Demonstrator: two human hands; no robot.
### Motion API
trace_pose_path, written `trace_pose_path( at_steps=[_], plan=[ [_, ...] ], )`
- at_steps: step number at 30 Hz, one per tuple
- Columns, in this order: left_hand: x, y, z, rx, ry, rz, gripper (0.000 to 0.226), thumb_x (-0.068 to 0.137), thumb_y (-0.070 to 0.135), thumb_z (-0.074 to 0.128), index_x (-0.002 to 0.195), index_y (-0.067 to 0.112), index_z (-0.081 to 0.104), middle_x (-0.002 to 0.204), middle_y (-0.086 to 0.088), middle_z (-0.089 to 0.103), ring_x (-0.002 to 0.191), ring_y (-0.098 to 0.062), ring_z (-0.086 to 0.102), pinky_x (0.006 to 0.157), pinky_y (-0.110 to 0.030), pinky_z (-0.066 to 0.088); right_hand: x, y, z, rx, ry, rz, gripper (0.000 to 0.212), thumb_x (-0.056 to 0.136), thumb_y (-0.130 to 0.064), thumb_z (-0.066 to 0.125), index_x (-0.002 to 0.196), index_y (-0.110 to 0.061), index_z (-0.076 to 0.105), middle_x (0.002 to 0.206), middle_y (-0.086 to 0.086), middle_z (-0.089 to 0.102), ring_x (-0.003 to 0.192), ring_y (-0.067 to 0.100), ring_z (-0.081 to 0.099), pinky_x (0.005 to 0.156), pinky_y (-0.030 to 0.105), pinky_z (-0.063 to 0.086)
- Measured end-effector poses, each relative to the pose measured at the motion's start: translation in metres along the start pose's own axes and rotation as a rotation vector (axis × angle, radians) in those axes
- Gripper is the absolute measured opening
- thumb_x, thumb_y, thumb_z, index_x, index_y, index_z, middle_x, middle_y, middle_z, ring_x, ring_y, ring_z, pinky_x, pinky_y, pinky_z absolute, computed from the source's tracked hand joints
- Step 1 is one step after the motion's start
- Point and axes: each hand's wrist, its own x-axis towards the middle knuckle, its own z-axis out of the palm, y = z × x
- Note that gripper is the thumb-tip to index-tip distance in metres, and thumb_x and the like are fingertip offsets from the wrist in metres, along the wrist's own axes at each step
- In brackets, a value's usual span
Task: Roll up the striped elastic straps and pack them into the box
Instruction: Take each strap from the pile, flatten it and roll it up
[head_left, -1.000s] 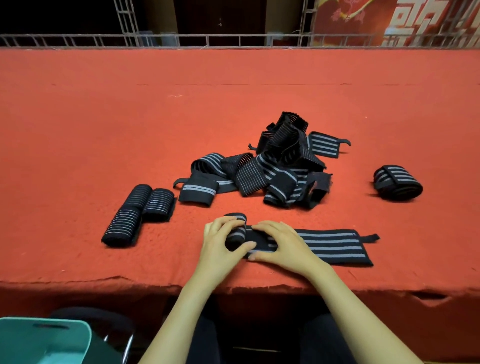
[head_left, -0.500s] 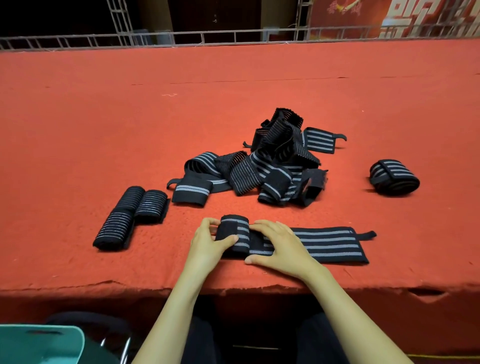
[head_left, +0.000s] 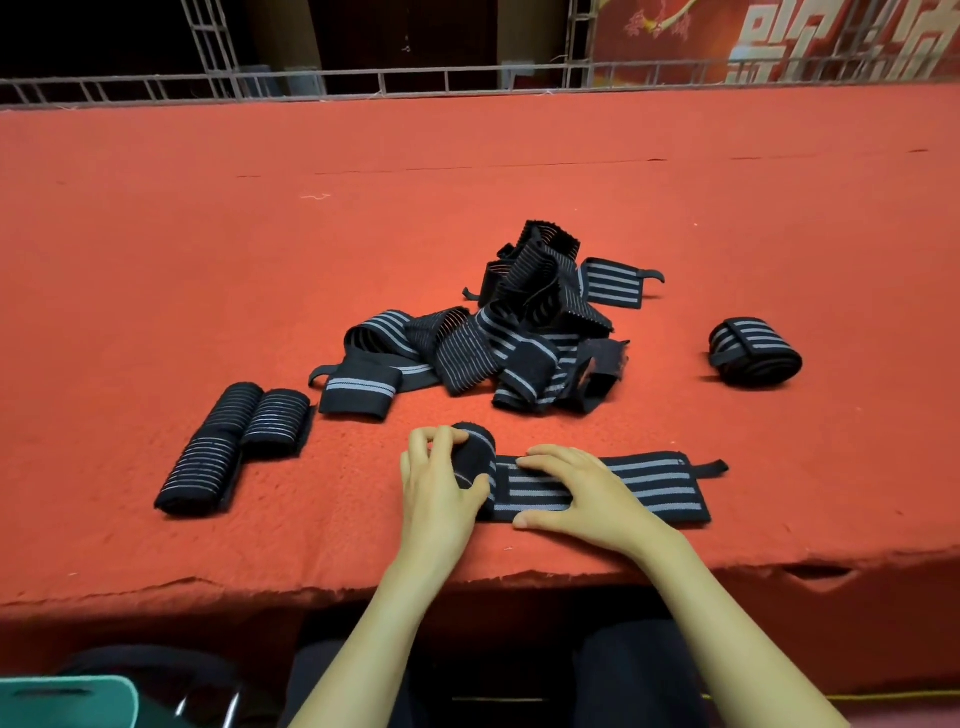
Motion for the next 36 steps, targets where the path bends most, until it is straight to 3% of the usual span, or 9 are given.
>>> trace_pose_path(
  at_steps=[5, 10, 13, 16, 18, 21, 25, 29, 36],
  plan=[
    [-0.004, 0.011, 0.014, 0.009, 0.025, 0.108, 0.038, 0.074, 0.009, 0.072, 0.109, 0.019, 0.061, 0.114, 0.009, 0.043, 0.105, -0.008, 0.033, 0.088, -0.011, 0.024, -0.009, 0.007, -0.009, 0.034, -0.005, 0.011, 0.069, 0.074, -0.057, 0.071, 0.135, -0.033, 0.049, 0.141, -0.021, 0.038, 0.127, -0.007, 0.027, 0.109, 0.016, 0.014],
    [-0.008, 0.016, 0.030, 0.028, 0.008, 0.229, 0.038, 0.073, 0.022, 0.073, 0.110, 0.025, 0.064, 0.113, 0.017, 0.043, 0.107, -0.004, 0.032, 0.097, -0.023, 0.031, -0.013, 0.012, -0.013, 0.037, -0.033, 0.009, 0.068, 0.078, -0.052, 0.070, 0.139, -0.033, 0.046, 0.145, -0.019, 0.035, 0.122, -0.015, 0.018, 0.118, 0.026, 0.008],
    [-0.010, 0.023, 0.035, -0.040, -0.051, 0.262, 0.032, 0.077, 0.043, 0.060, 0.103, 0.025, 0.066, 0.112, 0.015, 0.055, 0.107, -0.004, 0.040, 0.096, -0.019, 0.032, -0.013, 0.013, -0.011, 0.056, 0.001, 0.003, 0.076, 0.069, -0.066, 0.060, 0.135, -0.029, 0.051, 0.143, -0.017, 0.040, 0.123, -0.012, 0.025, 0.117, 0.026, 0.012],
    [-0.014, 0.032, 0.037, -0.129, -0.141, 0.258, 0.027, 0.086, 0.029, 0.048, 0.101, 0.018, 0.068, 0.108, 0.010, 0.064, 0.104, -0.005, 0.049, 0.094, -0.011, 0.032, -0.014, 0.012, -0.009, 0.073, 0.025, 0.019, 0.078, 0.064, -0.067, 0.056, 0.131, -0.028, 0.053, 0.135, -0.018, 0.047, 0.124, -0.003, 0.038, 0.113, 0.022, 0.020],
    [-0.012, 0.032, 0.036, -0.178, -0.131, 0.229, 0.027, 0.084, 0.006, 0.050, 0.103, 0.014, 0.067, 0.108, 0.006, 0.064, 0.102, -0.005, 0.053, 0.091, -0.005, 0.032, -0.016, 0.015, -0.008, 0.122, 0.056, 0.072, 0.082, 0.064, -0.059, 0.072, 0.136, -0.030, 0.045, 0.131, -0.020, 0.047, 0.123, 0.002, 0.042, 0.109, 0.027, 0.032],
    [-0.007, 0.029, 0.028, -0.313, -0.140, 0.083, 0.034, 0.080, -0.008, 0.059, 0.100, 0.019, 0.063, 0.107, 0.006, 0.058, 0.099, -0.004, 0.056, 0.084, -0.007, 0.042, -0.019, 0.019, -0.011, 0.194, 0.024, 0.110, 0.098, 0.062, -0.052, 0.081, 0.145, -0.035, 0.031, 0.140, -0.018, 0.042, 0.130, 0.001, 0.037, 0.111, 0.029, 0.031],
    [-0.005, 0.024, 0.025, -0.291, -0.149, -0.047, 0.033, 0.076, 0.009, 0.074, 0.101, 0.025, 0.058, 0.110, 0.004, 0.053, 0.097, -0.006, 0.053, 0.082, -0.011, 0.043, -0.023, 0.019, -0.017, 0.254, -0.002, 0.068, 0.093, 0.064, -0.061, 0.076, 0.142, -0.053, 0.025, 0.144, -0.024, 0.037, 0.133, -0.006, 0.031, 0.113, 0.027, 0.028],
    [-0.003, 0.020, 0.026, -0.262, -0.211, -0.207, 0.049, 0.068, 0.034, 0.081, 0.103, 0.032, 0.045, 0.111, 0.004, 0.050, 0.104, -0.016, 0.051, 0.093, -0.034, 0.043, -0.026, 0.024, -0.022, 0.264, -0.012, 0.082, 0.082, 0.066, -0.061, 0.073, 0.134, -0.064, 0.028, 0.143, -0.022, 0.040, 0.133, -0.005, 0.034, 0.114, 0.032, 0.029],
    [-0.004, 0.020, 0.029, -0.201, -0.266, -0.240, 0.049, 0.074, 0.047, 0.072, 0.106, 0.027, 0.041, 0.107, 0.002, 0.055, 0.098, -0.017, 0.056, 0.085, -0.035, 0.046, -0.027, 0.022, -0.026, 0.312, -0.001, 0.119, 0.077, 0.072, -0.048, 0.077, 0.138, -0.047, 0.038, 0.139, -0.021, 0.045, 0.129, -0.007, 0.038, 0.113, 0.027, 0.031]
  ],
)
